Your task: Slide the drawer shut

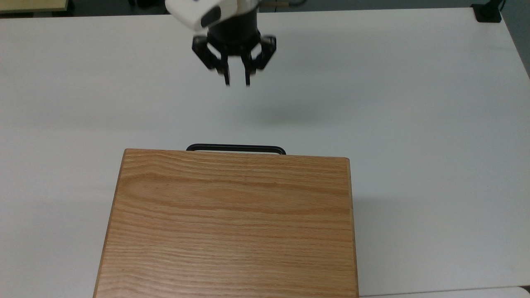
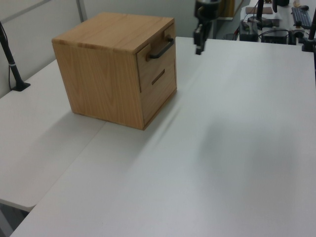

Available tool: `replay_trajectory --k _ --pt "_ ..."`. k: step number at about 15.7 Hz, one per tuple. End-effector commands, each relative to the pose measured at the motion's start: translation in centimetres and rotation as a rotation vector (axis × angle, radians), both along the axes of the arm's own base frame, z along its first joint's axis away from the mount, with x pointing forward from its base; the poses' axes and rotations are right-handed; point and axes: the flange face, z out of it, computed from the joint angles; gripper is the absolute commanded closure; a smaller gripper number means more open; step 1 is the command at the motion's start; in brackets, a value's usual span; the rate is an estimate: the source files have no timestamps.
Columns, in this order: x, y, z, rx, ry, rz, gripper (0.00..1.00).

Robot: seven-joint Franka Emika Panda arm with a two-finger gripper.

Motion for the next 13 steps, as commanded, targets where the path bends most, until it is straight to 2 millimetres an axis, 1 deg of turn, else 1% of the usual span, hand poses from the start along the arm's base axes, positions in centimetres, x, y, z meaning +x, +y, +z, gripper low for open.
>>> replay_trajectory --k 1,4,6,8,10,13 --pt "-4.0 -1.1 0.2 -0.009 0.091 0.013 0.00" --pt "-4.6 -1.9 -0.1 -0.012 0.143 0.000 0.00" --pt "-4.7 -3.3 0.1 -0.014 0.158 -0.024 0.00" --pt "-4.4 -3.7 0.5 -0.021 0.150 -0.032 0.00" --pt "-4.3 -5.4 0.7 -0.031 0.142 -0.058 0.00" --pt "-4.6 -5.8 1.4 -0.027 0.135 -0.066 0.00"
